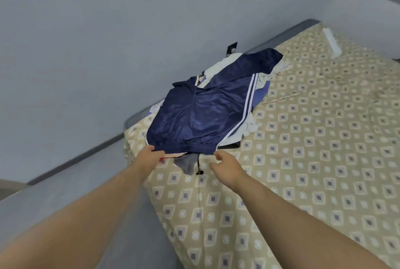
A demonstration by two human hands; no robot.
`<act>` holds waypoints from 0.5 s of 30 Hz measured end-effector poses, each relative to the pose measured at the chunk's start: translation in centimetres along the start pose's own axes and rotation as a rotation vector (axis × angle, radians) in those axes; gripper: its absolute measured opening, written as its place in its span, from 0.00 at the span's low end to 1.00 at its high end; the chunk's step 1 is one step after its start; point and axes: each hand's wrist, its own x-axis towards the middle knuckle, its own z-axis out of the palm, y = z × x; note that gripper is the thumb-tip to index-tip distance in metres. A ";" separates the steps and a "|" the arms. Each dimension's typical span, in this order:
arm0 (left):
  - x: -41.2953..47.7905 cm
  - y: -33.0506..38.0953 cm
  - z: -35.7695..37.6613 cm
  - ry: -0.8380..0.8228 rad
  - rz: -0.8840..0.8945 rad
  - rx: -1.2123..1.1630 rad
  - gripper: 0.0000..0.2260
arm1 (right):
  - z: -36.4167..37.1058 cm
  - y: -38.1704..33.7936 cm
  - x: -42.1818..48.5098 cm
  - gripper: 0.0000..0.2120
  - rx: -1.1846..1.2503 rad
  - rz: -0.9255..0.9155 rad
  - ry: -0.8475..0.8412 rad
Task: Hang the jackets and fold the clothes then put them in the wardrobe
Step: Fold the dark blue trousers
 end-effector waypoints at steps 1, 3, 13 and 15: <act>1.7 -0.6 0.1 0.006 -0.028 -0.004 0.07 | 0.7 0.2 1.6 0.17 0.019 0.012 0.008; 4.7 -1.8 0.2 0.014 -0.072 -0.020 0.06 | 1.7 0.3 4.5 0.14 0.041 0.016 0.007; 10.1 -4.3 0.6 -0.004 -0.206 -0.268 0.07 | 3.4 1.4 12.8 0.22 0.408 0.230 -0.006; 9.6 -3.5 0.6 -0.029 -0.217 -0.406 0.06 | 3.5 1.7 12.9 0.19 0.490 0.265 0.013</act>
